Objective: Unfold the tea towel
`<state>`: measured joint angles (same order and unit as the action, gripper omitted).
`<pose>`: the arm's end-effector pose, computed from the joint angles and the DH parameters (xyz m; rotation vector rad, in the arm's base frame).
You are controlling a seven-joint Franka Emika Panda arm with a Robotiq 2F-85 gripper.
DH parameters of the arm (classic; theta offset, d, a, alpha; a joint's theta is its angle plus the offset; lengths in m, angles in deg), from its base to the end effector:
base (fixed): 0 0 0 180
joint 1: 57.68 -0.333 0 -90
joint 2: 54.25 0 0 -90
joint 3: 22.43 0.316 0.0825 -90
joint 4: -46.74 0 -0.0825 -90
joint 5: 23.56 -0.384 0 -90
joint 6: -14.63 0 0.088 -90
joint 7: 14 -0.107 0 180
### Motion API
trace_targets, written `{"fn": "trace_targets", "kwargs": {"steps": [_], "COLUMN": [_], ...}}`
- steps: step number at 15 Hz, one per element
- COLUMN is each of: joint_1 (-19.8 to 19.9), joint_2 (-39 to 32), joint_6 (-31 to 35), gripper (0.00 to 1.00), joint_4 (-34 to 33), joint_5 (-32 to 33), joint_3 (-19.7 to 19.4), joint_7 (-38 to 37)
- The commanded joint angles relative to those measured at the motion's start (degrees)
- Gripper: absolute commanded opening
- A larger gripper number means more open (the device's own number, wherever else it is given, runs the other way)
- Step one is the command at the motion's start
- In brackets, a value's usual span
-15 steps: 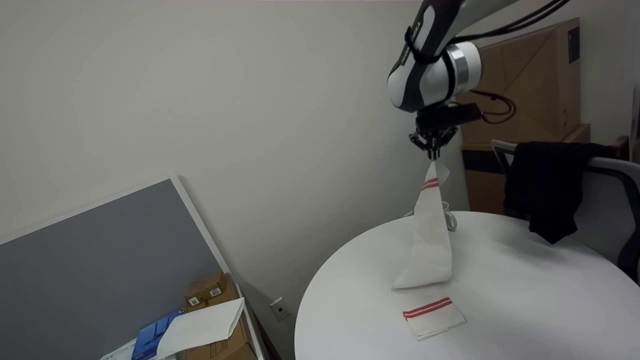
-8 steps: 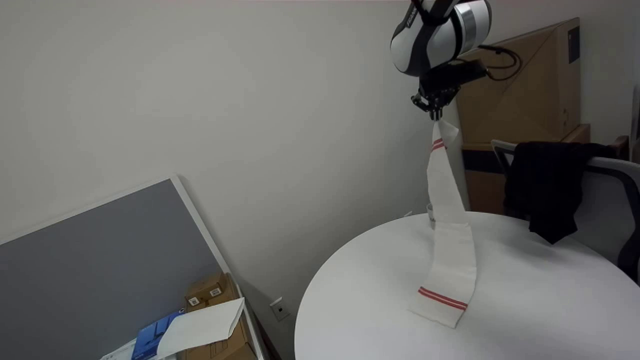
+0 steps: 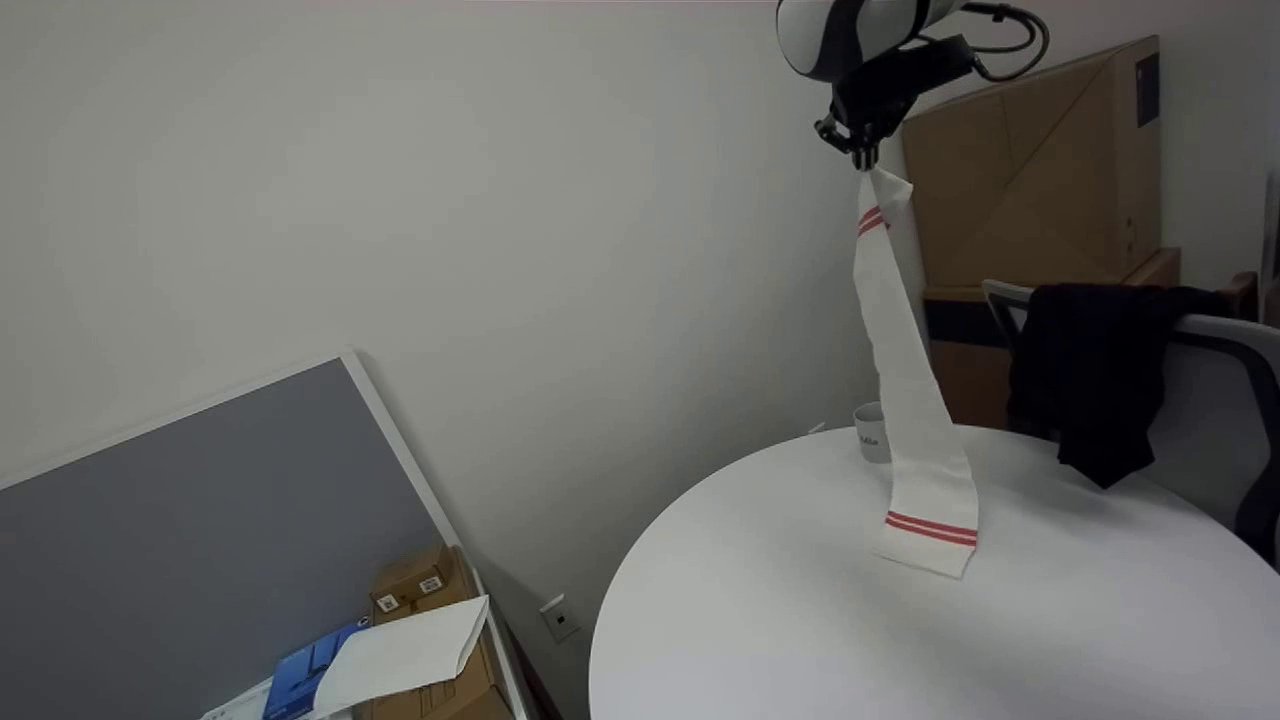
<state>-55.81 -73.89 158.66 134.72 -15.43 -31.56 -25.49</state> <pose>0.6987 -0.1171 0.5338 2.8032 -0.3925 0.9363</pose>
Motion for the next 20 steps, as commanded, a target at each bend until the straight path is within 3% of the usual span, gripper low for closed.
{"fn": "trace_targets", "kwargs": {"steps": [1, 12, 17, 20], "joint_1": [-0.63, -0.9, -2.71, -2.95], "joint_2": [1.54, 5.12, 4.45, 5.09], "joint_6": [-0.22, -1.79, -1.03, 0.65], "gripper": [0.08, 0.08, 0.08, 0.08], "joint_4": [-1.79, -9.6, -5.14, 1.96], "joint_5": [2.31, 3.9, 2.22, -1.59], "joint_3": [-0.13, -0.08, 2.95, 7.8], "joint_7": [-0.45, 0.38, 4.49, 9.48]}}
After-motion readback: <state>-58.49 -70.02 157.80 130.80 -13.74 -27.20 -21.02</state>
